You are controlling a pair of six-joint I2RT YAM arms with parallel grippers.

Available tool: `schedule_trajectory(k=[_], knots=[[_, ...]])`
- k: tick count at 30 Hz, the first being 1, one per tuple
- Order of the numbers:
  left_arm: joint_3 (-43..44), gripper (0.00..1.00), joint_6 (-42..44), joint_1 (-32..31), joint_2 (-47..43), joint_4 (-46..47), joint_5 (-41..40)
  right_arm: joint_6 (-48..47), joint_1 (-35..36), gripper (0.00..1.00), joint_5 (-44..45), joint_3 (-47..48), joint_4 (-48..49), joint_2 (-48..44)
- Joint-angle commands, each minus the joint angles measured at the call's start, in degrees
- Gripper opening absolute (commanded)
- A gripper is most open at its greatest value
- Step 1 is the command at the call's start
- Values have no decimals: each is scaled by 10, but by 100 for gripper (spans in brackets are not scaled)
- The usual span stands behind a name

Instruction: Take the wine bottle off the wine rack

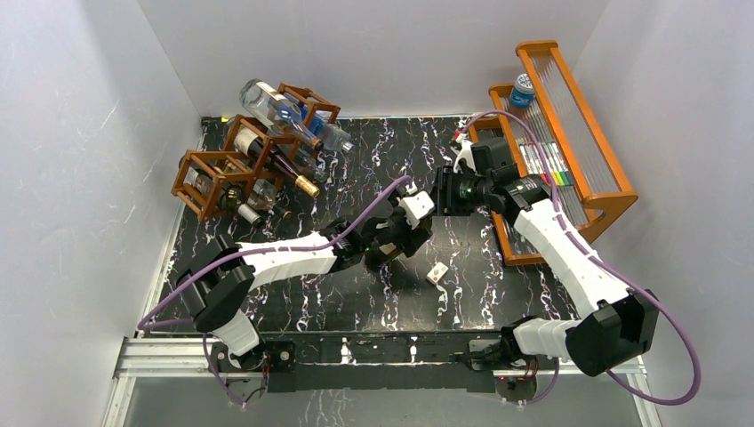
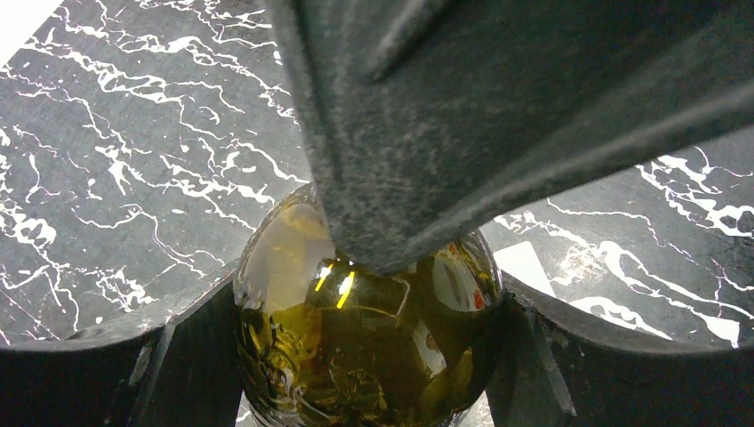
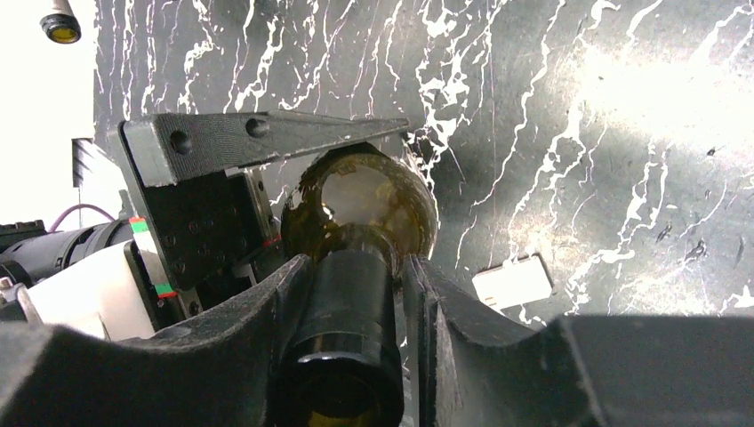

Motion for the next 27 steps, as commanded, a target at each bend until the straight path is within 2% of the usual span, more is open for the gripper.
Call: schedule_trajectory(k=[1,3,5,6,8,9,10,11,13,14,15,21,27], knots=[[20,0,-35,-1,-31,4,-3,-2,6,54,16,-6,76,-12],[18,0,-39,-1,-34,3,-5,-8,6,55,12,-1,82,-4],[16,0,-42,-1,-36,3,-6,-13,8,52,7,7,81,6],[17,0,-43,-1,-36,1,-6,-14,8,47,5,10,81,9],[20,3,-46,-1,-38,-6,-4,-15,8,27,7,12,86,12],[23,11,-53,-1,-41,-15,-4,-14,8,16,11,13,91,12],[25,24,-62,-1,-44,-23,-4,-12,8,5,14,14,97,9],[27,41,-68,-1,-50,-32,-7,-10,8,0,20,15,106,5],[27,64,-81,-1,-66,-50,-14,-7,9,0,38,18,120,-2],[25,93,-87,-1,-77,-60,-17,-5,8,0,48,21,127,-5],[25,97,-93,-1,-88,-72,-20,-5,8,0,62,26,131,-6],[32,98,-122,0,-170,-170,-45,-13,8,0,185,76,143,13],[44,98,-134,25,-241,-290,-88,-18,1,0,283,147,151,80]])
